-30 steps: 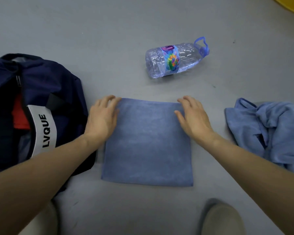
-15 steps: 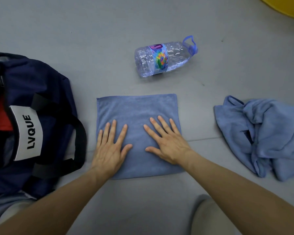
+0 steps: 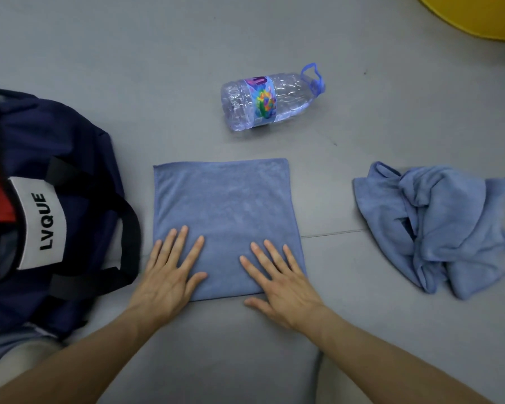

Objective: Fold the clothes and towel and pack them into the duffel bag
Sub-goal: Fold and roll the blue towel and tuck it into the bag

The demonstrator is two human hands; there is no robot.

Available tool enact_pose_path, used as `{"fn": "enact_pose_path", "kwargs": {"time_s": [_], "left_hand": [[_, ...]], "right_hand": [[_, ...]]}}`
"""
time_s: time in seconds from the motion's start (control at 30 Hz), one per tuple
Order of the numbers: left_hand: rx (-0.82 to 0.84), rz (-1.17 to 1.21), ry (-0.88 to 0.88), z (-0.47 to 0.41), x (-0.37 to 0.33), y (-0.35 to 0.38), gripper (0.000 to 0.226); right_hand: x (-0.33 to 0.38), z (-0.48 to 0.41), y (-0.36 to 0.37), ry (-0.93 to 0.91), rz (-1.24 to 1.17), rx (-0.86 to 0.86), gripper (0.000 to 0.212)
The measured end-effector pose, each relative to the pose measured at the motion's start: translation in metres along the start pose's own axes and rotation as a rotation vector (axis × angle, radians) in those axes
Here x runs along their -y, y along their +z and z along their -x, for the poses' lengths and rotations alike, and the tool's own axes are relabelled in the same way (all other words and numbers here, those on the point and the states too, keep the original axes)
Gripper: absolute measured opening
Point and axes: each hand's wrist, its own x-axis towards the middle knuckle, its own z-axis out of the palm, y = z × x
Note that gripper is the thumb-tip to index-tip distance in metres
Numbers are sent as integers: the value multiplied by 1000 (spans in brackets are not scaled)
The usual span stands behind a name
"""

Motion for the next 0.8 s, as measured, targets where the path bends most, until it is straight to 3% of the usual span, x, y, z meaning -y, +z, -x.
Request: {"fn": "enact_pose_path", "kwargs": {"time_s": [0.17, 0.4, 0.5, 0.67, 0.8], "left_hand": [[-11, -43, -8, -23, 17, -20, 72], [-64, -109, 437, 9, 42, -58, 54], [-86, -125, 443, -6, 64, -79, 45], [5, -43, 527, -11, 55, -95, 21], [84, 0, 471, 0, 48, -66, 34]], "right_hand": [[9, -30, -4, 51, -10, -4, 77], [4, -21, -8, 1, 11, -98, 70], [-2, -6, -2, 14, 35, -127, 56], [1, -6, -7, 53, 22, -126, 52], [-23, -10, -16, -67, 52, -117, 55]]}}
